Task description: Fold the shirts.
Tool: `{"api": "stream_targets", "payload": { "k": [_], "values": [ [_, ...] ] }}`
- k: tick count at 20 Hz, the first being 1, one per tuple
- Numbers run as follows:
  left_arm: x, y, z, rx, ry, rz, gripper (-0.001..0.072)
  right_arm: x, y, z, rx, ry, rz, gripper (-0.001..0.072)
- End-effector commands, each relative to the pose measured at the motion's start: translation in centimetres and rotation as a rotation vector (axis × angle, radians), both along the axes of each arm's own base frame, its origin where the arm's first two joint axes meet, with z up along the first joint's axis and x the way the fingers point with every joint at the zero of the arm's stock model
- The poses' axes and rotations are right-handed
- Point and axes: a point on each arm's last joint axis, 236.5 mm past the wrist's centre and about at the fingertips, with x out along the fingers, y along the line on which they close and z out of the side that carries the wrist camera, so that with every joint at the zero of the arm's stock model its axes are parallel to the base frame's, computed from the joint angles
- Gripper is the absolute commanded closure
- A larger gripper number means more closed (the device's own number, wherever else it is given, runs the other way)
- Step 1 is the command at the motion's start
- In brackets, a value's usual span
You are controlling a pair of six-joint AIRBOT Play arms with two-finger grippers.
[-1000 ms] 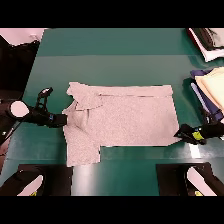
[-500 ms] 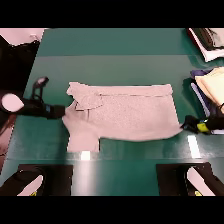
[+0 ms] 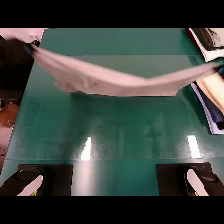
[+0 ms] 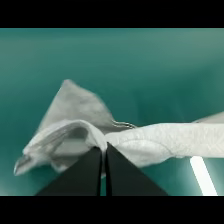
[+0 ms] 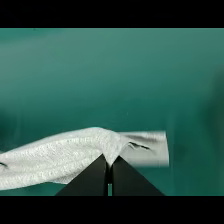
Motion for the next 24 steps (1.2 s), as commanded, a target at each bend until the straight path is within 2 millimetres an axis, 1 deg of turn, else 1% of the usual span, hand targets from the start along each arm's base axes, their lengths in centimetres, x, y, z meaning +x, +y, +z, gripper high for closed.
{"api": "stream_targets", "payload": {
  "k": [1, 3, 4, 5, 6, 8, 10, 11, 12, 13, 14, 15, 17, 18, 19, 20, 21, 22, 24],
  "values": [
    [-4.7, 0.3, 10.5, -0.009, -0.237, -0.016, 0.0682, -2.8, 0.7, 10.3, -0.063, -0.266, -0.013, 0.0700],
    [-7.9, 0.4, 14.3, -0.010, -0.321, -0.032, 0.0682, -5.0, 0.8, 13.5, -0.096, -0.333, -0.027, 0.0700],
    [-9.4, 0.2, 15.6, -0.015, -0.354, -0.047, 0.0682, -6.1, 0.8, 14.8, -0.115, -0.357, -0.035, 0.0700],
    [-11.3, -0.1, 17.1, -0.030, -0.397, -0.071, 0.0682, -7.0, 0.8, 15.7, -0.131, -0.366, -0.043, 0.0700],
    [-12.7, -0.7, 18.1, -0.056, -0.430, -0.100, 0.0682, -7.6, 0.6, 16.1, -0.150, -0.357, -0.052, 0.0700],
    [-15.6, -1.9, 19.4, -0.101, -0.476, -0.162, 0.0682, -8.7, 0.3, 16.2, -0.180, -0.307, -0.067, 0.0700],
    [-17.7, -2.9, 20.1, -0.135, -0.497, -0.219, 0.0682, -9.0, -0.4, 16.0, -0.184, -0.246, -0.092, 0.0701],
    [-18.2, -3.3, 20.1, -0.142, -0.494, -0.241, 0.0682, -8.8, -1.0, 15.7, -0.166, -0.205, -0.110, 0.0701],
    [-18.2, -3.5, 19.7, -0.137, -0.479, -0.251, 0.0683, -8.5, -1.6, 15.0, -0.155, -0.153, -0.123, 0.0701],
    [-17.6, -3.2, 18.7, -0.108, -0.451, -0.237, 0.0682, -8.1, -2.3, 13.9, -0.125, -0.079, -0.137, 0.0701],
    [-16.4, -2.5, 17.3, -0.067, -0.412, -0.204, 0.0683, -7.8, -3.0, 12.5, -0.098, 0.001, -0.145, 0.0702],
    [-14.5, -1.3, 15.2, -0.020, -0.347, -0.149, 0.0683, -7.2, -3.8, 10.9, -0.062, 0.093, -0.152, 0.0702],
    [-10.4, 1.0, 9.5, 0.072, -0.180, -0.048, 0.0683, -5.6, -5.0, 7.6, 0.003, 0.258, -0.142, 0.0702],
    [-8.5, 2.0, 6.3, 0.114, -0.090, -0.007, 0.0682, -4.3, -5.7, 6.1, 0.031, 0.314, -0.134, 0.0702],
    [-6.7, 2.7, 3.3, 0.145, -0.012, 0.021, 0.0683, -3.0, -6.2, 4.1, 0.064, 0.376, -0.123, 0.0702],
    [-5.1, 3.1, 0.1, 0.170, 0.069, 0.035, 0.0683, -1.8, -6.4, 1.9, 0.092, 0.444, -0.103, 0.0703],
    [-3.7, 3.3, -3.3, 0.190, 0.152, 0.040, 0.0682, -0.7, -6.4, -0.9, 0.120, 0.526, -0.079, 0.0703],
    [-2.4, 3.3, -6.6, 0.204, 0.235, 0.038, 0.0683, 0.2, -6.3, -3.5, 0.132, 0.606, -0.067, 0.0703],
    [-0.2, 3.1, -12.6, 0.225, 0.365, 0.029, 0.0683, 1.1, -6.4, -9.4, 0.106, 0.791, -0.063, 0.0703]
  ]
}}
